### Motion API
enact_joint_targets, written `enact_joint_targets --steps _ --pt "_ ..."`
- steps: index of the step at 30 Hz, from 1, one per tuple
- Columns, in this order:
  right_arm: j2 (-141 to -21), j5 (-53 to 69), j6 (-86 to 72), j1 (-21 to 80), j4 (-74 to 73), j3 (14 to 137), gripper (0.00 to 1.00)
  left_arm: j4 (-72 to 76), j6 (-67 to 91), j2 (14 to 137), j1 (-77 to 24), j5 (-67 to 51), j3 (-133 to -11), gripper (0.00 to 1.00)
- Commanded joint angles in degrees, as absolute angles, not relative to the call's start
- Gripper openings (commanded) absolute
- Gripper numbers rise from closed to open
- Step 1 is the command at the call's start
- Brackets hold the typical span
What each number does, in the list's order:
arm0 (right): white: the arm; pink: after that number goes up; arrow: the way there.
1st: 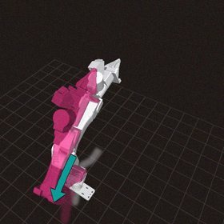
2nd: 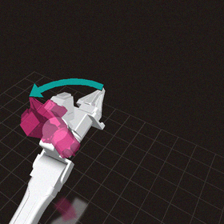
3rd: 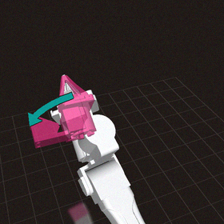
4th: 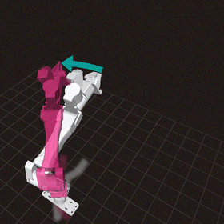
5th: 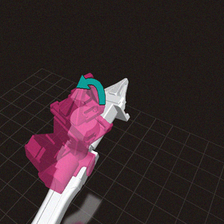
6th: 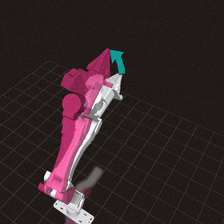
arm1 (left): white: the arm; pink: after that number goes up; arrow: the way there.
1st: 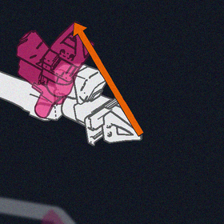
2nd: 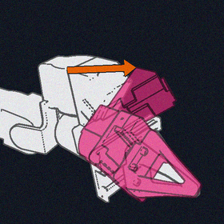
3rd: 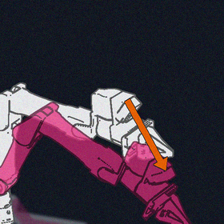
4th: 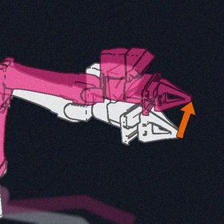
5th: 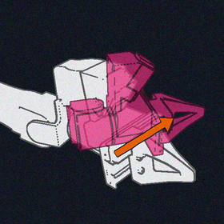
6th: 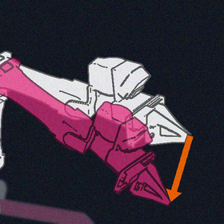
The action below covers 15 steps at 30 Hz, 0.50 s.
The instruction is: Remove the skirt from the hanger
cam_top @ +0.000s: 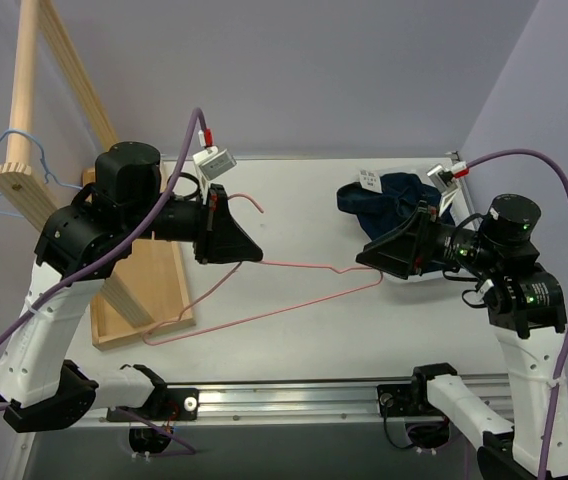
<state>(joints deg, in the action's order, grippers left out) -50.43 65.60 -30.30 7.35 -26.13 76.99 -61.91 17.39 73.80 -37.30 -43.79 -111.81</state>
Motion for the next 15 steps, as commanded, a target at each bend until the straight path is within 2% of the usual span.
enact_joint_targets --steps 1,8,10,11,14,15 --pt "-50.1 69.3 -29.8 9.3 -24.9 76.0 0.61 -58.0 18.1 72.0 -34.8 -49.4 -113.5 0.02" --pt "-50.2 70.2 -29.9 10.5 -24.8 76.4 0.53 -54.6 21.8 71.6 -29.9 -54.2 -113.6 0.02" --pt "-50.1 70.3 -29.7 10.6 -24.8 76.3 0.47 -53.5 22.5 71.9 -29.7 -54.8 -113.3 0.02" --pt "-50.2 70.4 -29.6 10.7 -24.4 76.0 0.42 -52.8 23.1 72.0 -29.7 -55.1 -113.2 0.02" --pt "-50.4 70.6 -30.5 10.7 -23.0 75.8 0.2 -52.3 23.5 72.0 -29.6 -55.4 -113.1 0.02" --pt "-50.7 70.7 -30.8 10.7 -22.6 75.9 0.17 -52.3 23.6 72.1 -29.6 -55.5 -113.1 0.02"
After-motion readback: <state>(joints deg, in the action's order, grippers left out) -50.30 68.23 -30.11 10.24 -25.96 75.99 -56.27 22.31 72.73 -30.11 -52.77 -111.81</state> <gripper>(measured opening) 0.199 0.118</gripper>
